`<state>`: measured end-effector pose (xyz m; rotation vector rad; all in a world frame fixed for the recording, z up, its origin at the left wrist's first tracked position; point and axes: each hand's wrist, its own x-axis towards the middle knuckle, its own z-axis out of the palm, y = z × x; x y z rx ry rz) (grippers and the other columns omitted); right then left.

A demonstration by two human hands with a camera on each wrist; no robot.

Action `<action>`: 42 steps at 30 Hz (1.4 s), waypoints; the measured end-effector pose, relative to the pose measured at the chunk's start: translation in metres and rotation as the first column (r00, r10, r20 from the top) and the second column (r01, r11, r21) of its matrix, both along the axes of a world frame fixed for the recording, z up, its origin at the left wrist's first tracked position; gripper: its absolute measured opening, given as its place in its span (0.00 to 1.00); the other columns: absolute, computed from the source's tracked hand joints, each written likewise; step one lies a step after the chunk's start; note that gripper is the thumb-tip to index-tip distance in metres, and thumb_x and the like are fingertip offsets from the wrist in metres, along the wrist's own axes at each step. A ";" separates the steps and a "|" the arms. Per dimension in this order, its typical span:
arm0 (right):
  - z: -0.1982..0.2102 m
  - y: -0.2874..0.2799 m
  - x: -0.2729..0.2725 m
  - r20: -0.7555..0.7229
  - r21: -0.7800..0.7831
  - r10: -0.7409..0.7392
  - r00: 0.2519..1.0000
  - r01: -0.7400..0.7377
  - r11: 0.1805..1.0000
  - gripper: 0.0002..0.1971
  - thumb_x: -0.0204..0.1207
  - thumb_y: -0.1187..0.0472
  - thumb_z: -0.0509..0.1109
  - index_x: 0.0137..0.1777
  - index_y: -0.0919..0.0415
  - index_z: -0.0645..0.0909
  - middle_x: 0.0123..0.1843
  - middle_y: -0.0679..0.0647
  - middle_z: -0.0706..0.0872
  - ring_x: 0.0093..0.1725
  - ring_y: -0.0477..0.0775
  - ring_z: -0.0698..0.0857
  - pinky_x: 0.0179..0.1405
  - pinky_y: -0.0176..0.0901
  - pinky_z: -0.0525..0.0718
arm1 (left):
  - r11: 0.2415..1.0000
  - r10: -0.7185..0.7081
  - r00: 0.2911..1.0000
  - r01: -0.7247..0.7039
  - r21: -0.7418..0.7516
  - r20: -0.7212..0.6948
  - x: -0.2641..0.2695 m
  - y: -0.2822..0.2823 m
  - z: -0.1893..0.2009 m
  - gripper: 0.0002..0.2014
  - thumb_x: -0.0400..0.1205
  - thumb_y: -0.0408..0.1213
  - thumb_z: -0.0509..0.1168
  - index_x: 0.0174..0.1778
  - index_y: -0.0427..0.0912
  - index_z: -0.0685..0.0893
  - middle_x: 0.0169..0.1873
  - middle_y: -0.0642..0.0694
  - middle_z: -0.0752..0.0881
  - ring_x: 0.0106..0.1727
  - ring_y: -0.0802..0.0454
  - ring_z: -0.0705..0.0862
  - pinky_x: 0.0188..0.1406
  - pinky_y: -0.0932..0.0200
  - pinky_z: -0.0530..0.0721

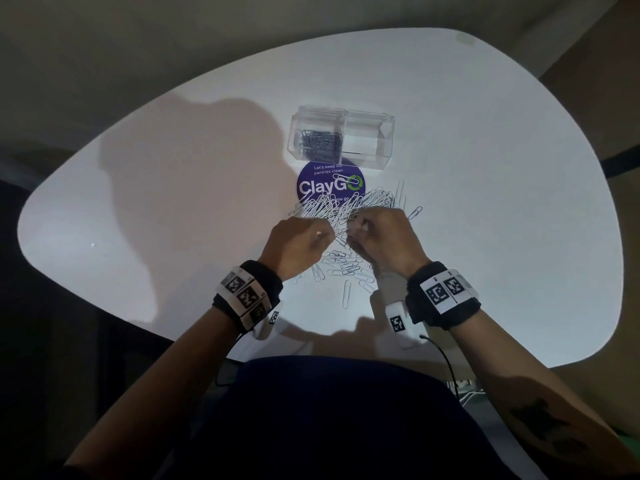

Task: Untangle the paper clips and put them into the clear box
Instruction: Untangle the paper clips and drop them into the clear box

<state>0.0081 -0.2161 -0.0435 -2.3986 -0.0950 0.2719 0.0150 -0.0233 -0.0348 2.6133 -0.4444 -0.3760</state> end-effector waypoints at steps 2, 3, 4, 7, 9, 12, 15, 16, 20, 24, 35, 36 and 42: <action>0.002 -0.008 0.000 -0.030 0.013 -0.028 0.999 0.028 1.000 0.03 0.71 0.63 0.78 0.42 0.57 0.87 0.37 0.47 0.87 0.39 0.50 0.85 0.42 0.42 0.80 | 0.999 -0.034 0.999 0.033 0.009 0.037 -0.002 -0.004 -0.002 0.06 0.79 0.41 0.68 0.49 0.54 0.89 0.36 0.50 0.90 0.38 0.47 0.86 0.41 0.58 0.77; 0.003 -0.011 0.001 -0.043 0.027 -0.052 0.998 0.053 0.998 0.03 0.71 0.62 0.78 0.43 0.58 0.87 0.37 0.48 0.88 0.39 0.51 0.85 0.41 0.41 0.79 | 0.998 -0.064 0.997 0.063 0.020 0.035 -0.002 -0.007 -0.003 0.07 0.79 0.42 0.69 0.51 0.55 0.89 0.38 0.50 0.91 0.40 0.48 0.87 0.43 0.58 0.77; 0.005 -0.014 0.001 -0.053 0.049 -0.087 0.995 0.090 0.995 0.02 0.72 0.62 0.77 0.43 0.58 0.87 0.37 0.49 0.89 0.39 0.50 0.85 0.41 0.39 0.79 | 0.994 -0.105 0.993 0.104 0.035 0.044 -0.002 -0.010 -0.004 0.09 0.79 0.43 0.69 0.53 0.55 0.88 0.42 0.51 0.92 0.43 0.49 0.87 0.45 0.58 0.78; 0.011 -0.019 -0.001 -0.086 0.131 -0.190 0.978 0.200 0.971 0.06 0.73 0.68 0.70 0.36 0.61 0.85 0.35 0.49 0.90 0.37 0.50 0.89 0.36 0.26 0.80 | 0.976 -0.205 0.974 0.197 0.091 0.091 0.001 -0.016 -0.009 0.09 0.80 0.43 0.69 0.56 0.54 0.88 0.50 0.51 0.91 0.48 0.48 0.89 0.47 0.55 0.82; 0.011 -0.021 -0.004 -0.161 0.224 -0.204 0.966 0.237 0.945 0.10 0.74 0.70 0.68 0.33 0.62 0.83 0.28 0.49 0.87 0.29 0.57 0.86 0.30 0.38 0.84 | 0.970 -0.224 0.969 0.211 0.122 0.100 0.002 -0.019 -0.010 0.08 0.80 0.42 0.69 0.53 0.50 0.89 0.47 0.49 0.92 0.45 0.45 0.89 0.43 0.53 0.84; 0.001 -0.025 -0.007 -0.316 0.417 -0.174 0.933 0.302 0.857 0.13 0.79 0.71 0.65 0.33 0.60 0.80 0.25 0.53 0.81 0.24 0.57 0.76 0.28 0.48 0.77 | 0.970 -0.202 0.976 0.189 0.153 0.077 0.004 -0.022 -0.009 0.04 0.80 0.41 0.70 0.48 0.49 0.88 0.42 0.48 0.91 0.41 0.44 0.88 0.38 0.56 0.80; -0.005 -0.026 -0.005 -0.427 0.492 -0.213 0.879 0.423 0.761 0.11 0.81 0.72 0.62 0.42 0.68 0.84 0.26 0.57 0.78 0.27 0.54 0.74 0.27 0.45 0.72 | 0.973 -0.158 0.987 0.157 0.169 -0.006 0.008 -0.021 -0.005 0.03 0.81 0.39 0.67 0.46 0.49 0.86 0.40 0.47 0.90 0.41 0.43 0.86 0.36 0.57 0.73; -0.005 -0.026 -0.005 -0.453 0.497 -0.213 0.866 0.444 0.746 0.11 0.82 0.73 0.61 0.44 0.70 0.85 0.26 0.56 0.78 0.26 0.53 0.73 0.26 0.43 0.71 | 0.969 -0.170 0.985 0.171 0.176 -0.024 0.010 -0.020 -0.004 0.03 0.81 0.39 0.66 0.46 0.49 0.86 0.40 0.47 0.90 0.41 0.43 0.86 0.37 0.57 0.72; 0.002 -0.020 -0.005 -0.383 0.468 -0.163 0.909 0.343 0.814 0.05 0.79 0.69 0.71 0.43 0.68 0.87 0.29 0.56 0.85 0.25 0.52 0.77 0.25 0.41 0.75 | 0.967 -0.205 0.974 0.218 0.136 -0.101 0.010 -0.015 -0.001 0.04 0.79 0.37 0.65 0.45 0.44 0.84 0.39 0.48 0.89 0.36 0.48 0.82 0.36 0.59 0.71; -0.004 -0.009 -0.002 -0.078 0.065 -0.056 0.995 0.061 0.996 0.05 0.70 0.62 0.80 0.43 0.61 0.90 0.44 0.52 0.91 0.44 0.53 0.88 0.48 0.45 0.84 | 0.989 -0.129 0.963 0.109 -0.095 -0.236 0.011 -0.004 0.001 0.05 0.81 0.36 0.65 0.40 0.40 0.79 0.32 0.52 0.81 0.32 0.54 0.78 0.32 0.63 0.70; -0.007 0.018 -0.004 0.059 -0.270 0.159 0.986 -0.137 0.953 0.08 0.69 0.64 0.73 0.33 0.56 0.77 0.40 0.50 0.80 0.40 0.55 0.82 0.33 0.41 0.69 | 0.739 -0.067 0.782 -0.378 -0.557 -0.619 0.014 0.010 0.015 0.02 0.74 0.31 0.58 0.37 0.36 0.75 0.30 0.38 0.82 0.25 0.46 0.74 0.24 0.58 0.72; -0.007 0.020 -0.005 0.062 -0.279 0.169 0.984 -0.145 0.949 0.07 0.70 0.65 0.71 0.33 0.56 0.78 0.41 0.51 0.82 0.41 0.56 0.82 0.33 0.42 0.70 | 0.728 -0.064 0.779 -0.391 -0.563 -0.624 0.015 0.010 0.015 0.04 0.72 0.30 0.58 0.40 0.36 0.76 0.30 0.38 0.82 0.25 0.46 0.74 0.26 0.57 0.73; -0.010 0.018 -0.005 0.045 -0.263 0.155 0.987 -0.138 0.955 0.11 0.72 0.61 0.73 0.33 0.53 0.73 0.42 0.51 0.83 0.41 0.55 0.81 0.34 0.43 0.74 | 0.679 -0.082 0.691 -0.488 -0.548 -0.718 0.016 0.011 0.010 0.13 0.78 0.38 0.57 0.48 0.36 0.84 0.30 0.43 0.78 0.28 0.49 0.72 0.28 0.58 0.71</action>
